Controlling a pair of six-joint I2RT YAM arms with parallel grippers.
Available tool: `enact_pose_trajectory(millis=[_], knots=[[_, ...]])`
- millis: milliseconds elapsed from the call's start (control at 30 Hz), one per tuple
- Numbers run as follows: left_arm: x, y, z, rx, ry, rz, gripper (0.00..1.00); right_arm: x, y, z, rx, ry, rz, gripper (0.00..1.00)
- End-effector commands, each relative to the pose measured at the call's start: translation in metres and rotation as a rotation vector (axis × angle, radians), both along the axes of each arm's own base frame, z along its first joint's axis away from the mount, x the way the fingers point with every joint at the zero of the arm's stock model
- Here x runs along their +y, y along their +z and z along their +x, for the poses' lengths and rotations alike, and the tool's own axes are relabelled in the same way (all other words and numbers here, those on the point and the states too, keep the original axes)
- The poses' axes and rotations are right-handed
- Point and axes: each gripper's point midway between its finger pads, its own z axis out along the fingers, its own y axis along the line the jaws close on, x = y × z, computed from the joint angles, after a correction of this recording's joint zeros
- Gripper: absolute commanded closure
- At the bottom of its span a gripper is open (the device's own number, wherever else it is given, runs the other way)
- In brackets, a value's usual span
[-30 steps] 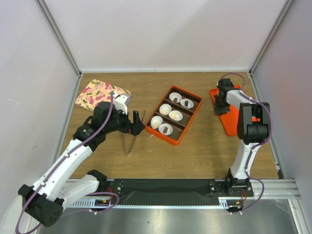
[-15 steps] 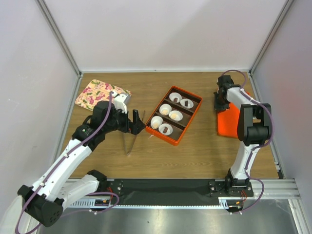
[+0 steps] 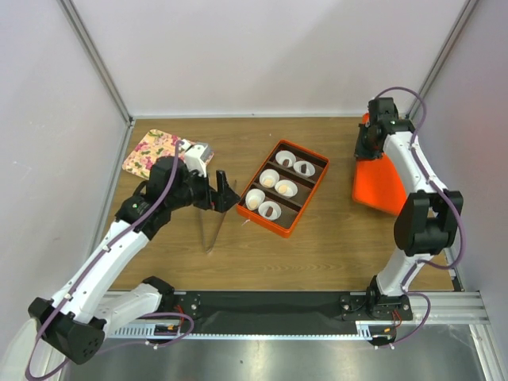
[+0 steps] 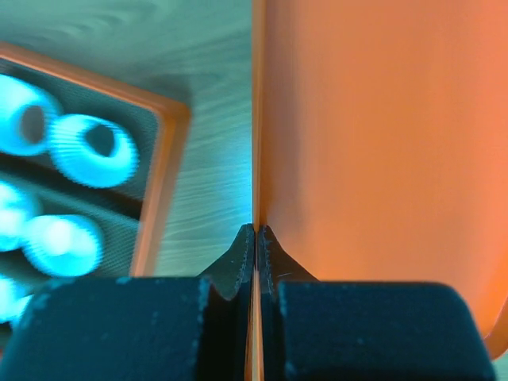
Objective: Pack the chocolate
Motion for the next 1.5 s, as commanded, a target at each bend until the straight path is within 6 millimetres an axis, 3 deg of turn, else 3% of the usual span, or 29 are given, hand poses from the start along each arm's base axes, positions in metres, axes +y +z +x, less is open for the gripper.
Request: enact_pose_trajectory(millis=[0, 233, 433, 467, 500, 567, 600, 667, 700, 767, 933, 1033, 1067, 1100, 1200, 1467], knots=[[-0.014, 0.029, -0.002, -0.013, -0.047, -0.079, 0.00, 0.014, 0.076, 0.003, -0.181, 0.004, 0.072, 1.00], [-0.030, 0.071, -0.005, -0.022, -0.132, -0.228, 0.00, 0.101, 0.173, -0.012, -0.447, 0.210, 0.381, 1.00], [-0.034, 0.112, -0.006, -0.011, -0.212, -0.425, 0.00, 0.167, 0.263, -0.047, -0.672, 0.415, 0.662, 1.00], [-0.034, 0.116, -0.006, -0.009, -0.215, -0.448, 0.00, 0.174, 0.286, -0.050, -0.740, 0.439, 0.726, 1.00], [-0.036, 0.125, -0.005, -0.005, -0.216, -0.493, 0.00, 0.186, 0.293, -0.061, -0.754, 0.495, 0.773, 1.00], [-0.039, 0.127, -0.005, 0.038, -0.232, -0.546, 0.00, 0.197, 0.323, -0.070, -0.861, 0.556, 0.833, 1.00], [-0.041, 0.136, -0.004, 0.060, -0.226, -0.601, 0.00, 0.202, 0.329, -0.075, -0.868, 0.569, 0.875, 1.00], [-0.043, 0.129, -0.002, 0.128, -0.231, -0.648, 0.00, 0.214, 0.354, -0.088, -0.963, 0.633, 0.925, 1.00], [-0.045, 0.138, -0.001, 0.139, -0.234, -0.701, 0.00, 0.216, 0.360, -0.090, -0.978, 0.629, 0.950, 1.00], [-0.044, 0.135, 0.001, 0.174, -0.230, -0.744, 0.00, 0.226, 0.379, -0.101, -1.046, 0.678, 0.990, 1.00], [-0.044, 0.156, 0.012, 0.200, -0.205, -0.884, 0.00, 0.237, 0.410, -0.126, -1.206, 0.711, 1.091, 1.00], [-0.046, 0.165, 0.017, 0.268, -0.213, -1.006, 0.00, 0.251, 0.422, -0.139, -1.279, 0.750, 1.132, 1.00], [-0.046, 0.162, 0.018, 0.365, -0.195, -1.072, 0.00, 0.257, 0.425, -0.142, -1.303, 0.768, 1.151, 1.00], [-0.044, 0.176, 0.015, 0.313, -0.241, -1.123, 0.00, 0.261, 0.424, -0.143, -1.310, 0.777, 1.163, 1.00], [-0.043, 0.179, 0.021, 0.384, -0.258, -1.215, 0.00, 0.269, 0.422, -0.144, -1.351, 0.773, 1.204, 1.00], [-0.042, 0.164, 0.039, 0.507, -0.164, -1.291, 0.00, 0.285, 0.415, -0.137, -1.407, 0.776, 1.216, 1.00]])
